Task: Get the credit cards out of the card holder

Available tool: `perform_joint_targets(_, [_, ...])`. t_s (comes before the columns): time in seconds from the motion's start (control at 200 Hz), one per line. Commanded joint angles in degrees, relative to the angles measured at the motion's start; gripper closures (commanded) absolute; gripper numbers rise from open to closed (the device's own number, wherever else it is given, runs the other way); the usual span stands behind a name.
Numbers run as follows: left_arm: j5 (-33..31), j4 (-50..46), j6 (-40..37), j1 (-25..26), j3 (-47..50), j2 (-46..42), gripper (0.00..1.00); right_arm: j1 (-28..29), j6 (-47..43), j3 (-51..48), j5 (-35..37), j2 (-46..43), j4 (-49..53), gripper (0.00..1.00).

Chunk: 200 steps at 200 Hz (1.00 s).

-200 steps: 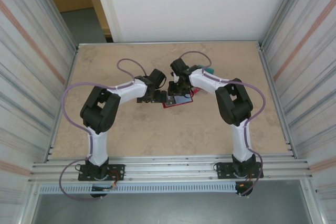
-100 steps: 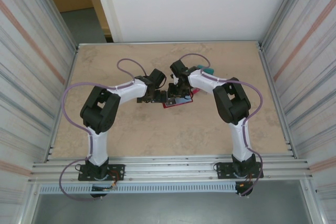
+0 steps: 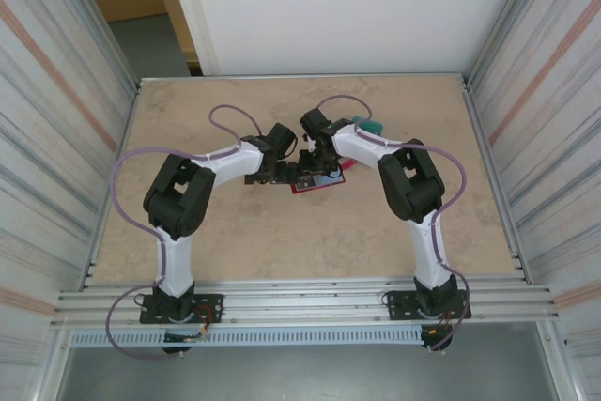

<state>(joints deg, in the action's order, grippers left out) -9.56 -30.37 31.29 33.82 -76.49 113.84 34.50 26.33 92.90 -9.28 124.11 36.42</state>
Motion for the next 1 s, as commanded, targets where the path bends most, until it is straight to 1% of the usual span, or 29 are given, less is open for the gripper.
perform_joint_targets(0.0, [-2.83, -5.20, 0.18, -0.70, 0.49, 1.56, 0.01, 0.30, -0.81, -1.83, -4.19, 3.07, 2.00, 0.64])
perform_joint_targets(0.115, [-2.82, -5.49, 0.20, -0.69, 0.42, 1.51, 0.01, 0.39, 0.03, -3.11, -10.94, 2.79, -0.90, 0.65])
perform_joint_targets(0.336, [-3.83, -6.66, 0.18, -0.76, 0.42, 0.86, 0.01, -0.51, 1.49, -5.25, -17.26, -0.51, -5.05, 0.68])
perform_joint_targets(0.581, [-4.24, -7.82, 0.24, -0.71, 0.21, 1.45, 0.01, -3.59, 6.94, -11.95, -27.95, -6.64, -18.31, 0.74])
perform_joint_targets(0.676, [-4.29, -8.05, 0.35, -0.69, 0.43, 1.47, 0.01, -4.67, 9.27, -14.48, -30.84, -8.04, -23.88, 0.77])
perform_joint_targets(0.862, [-4.35, -8.31, 0.26, -0.70, 0.43, 1.48, 0.01, -5.76, 12.19, -17.24, -34.53, -7.94, -30.45, 0.81])
perform_joint_targets(0.997, [-4.17, -8.39, 0.11, -0.71, 0.18, 1.47, 0.01, -5.76, 15.31, -18.95, -36.76, -6.94, -36.28, 0.81])
